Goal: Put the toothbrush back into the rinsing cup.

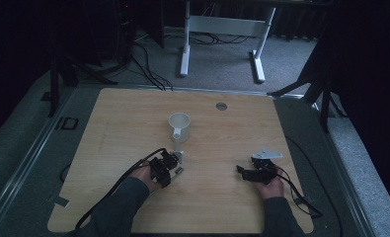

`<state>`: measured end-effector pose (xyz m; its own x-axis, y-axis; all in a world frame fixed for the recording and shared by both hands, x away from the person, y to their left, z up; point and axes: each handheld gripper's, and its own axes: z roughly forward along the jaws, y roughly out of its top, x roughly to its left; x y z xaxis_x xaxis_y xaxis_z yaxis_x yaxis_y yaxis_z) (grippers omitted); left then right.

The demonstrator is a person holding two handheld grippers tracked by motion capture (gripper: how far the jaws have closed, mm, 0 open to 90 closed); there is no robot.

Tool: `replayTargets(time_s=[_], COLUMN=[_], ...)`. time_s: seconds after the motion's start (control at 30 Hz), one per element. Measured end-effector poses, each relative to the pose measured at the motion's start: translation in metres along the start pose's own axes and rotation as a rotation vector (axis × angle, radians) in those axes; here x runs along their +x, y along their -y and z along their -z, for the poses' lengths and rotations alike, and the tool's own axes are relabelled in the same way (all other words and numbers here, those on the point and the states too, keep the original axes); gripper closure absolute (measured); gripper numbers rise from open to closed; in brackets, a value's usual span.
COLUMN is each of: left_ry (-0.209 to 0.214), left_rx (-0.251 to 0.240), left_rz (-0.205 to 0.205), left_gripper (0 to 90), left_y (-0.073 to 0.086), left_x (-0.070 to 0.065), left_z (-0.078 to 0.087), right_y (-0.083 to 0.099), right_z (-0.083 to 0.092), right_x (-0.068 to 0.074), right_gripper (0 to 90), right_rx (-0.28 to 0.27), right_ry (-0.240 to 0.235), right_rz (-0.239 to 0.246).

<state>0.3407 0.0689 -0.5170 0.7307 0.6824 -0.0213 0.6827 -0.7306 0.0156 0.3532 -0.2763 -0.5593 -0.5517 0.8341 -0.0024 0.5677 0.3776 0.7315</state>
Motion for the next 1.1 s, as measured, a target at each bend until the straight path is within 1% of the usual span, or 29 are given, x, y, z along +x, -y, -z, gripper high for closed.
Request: replayTargets(time_s=[0.27, 0.43, 0.53, 0.77, 0.83, 0.93, 1.1], left_ry=[0.009, 0.019, 0.019, 0.032, 0.025, 0.015, 0.013], left_rx=[0.007, 0.009, 0.013, 0.013, 0.0, -0.002, -0.017], left_rz=[0.006, 0.015, 0.009, -0.004, -0.016, -0.021, -0.028], left_gripper=[79.9, 81.3, 81.6, 81.8, 82.0, 82.1, 82.2], left_y=[-0.0011, -0.0015, -0.0018, -0.0015, -0.0007, -0.0003, 0.0021], left_x=[0.0044, 0.0063, 0.0066, 0.0086, 0.0079, 0.0072, 0.0056], left_z=[0.0001, 0.0, 0.0001, 0.0003, 0.0003, 0.0003, 0.0043], right_y=[0.0, 0.0, 0.0, 0.0, 0.0, 0.0, 0.0], right_z=[0.0, 0.0, 0.0, 0.0, 0.0, 0.0, 0.0], right_x=[0.0, 0.0, 0.0, 0.0, 0.0, -0.0001, 0.0], right_gripper=[24.3, 24.3, 24.2, 24.2, 24.3, 24.2, 24.2], right_rx=[0.0, 0.0, 0.0, 0.0, 0.0, 0.0, 0.0], right_ry=[0.0, 0.0, 0.0, 0.0, 0.0, 0.0, 0.0], right_rz=[0.0, 0.001, 0.001, 0.001, 0.0, 0.0, 0.001])
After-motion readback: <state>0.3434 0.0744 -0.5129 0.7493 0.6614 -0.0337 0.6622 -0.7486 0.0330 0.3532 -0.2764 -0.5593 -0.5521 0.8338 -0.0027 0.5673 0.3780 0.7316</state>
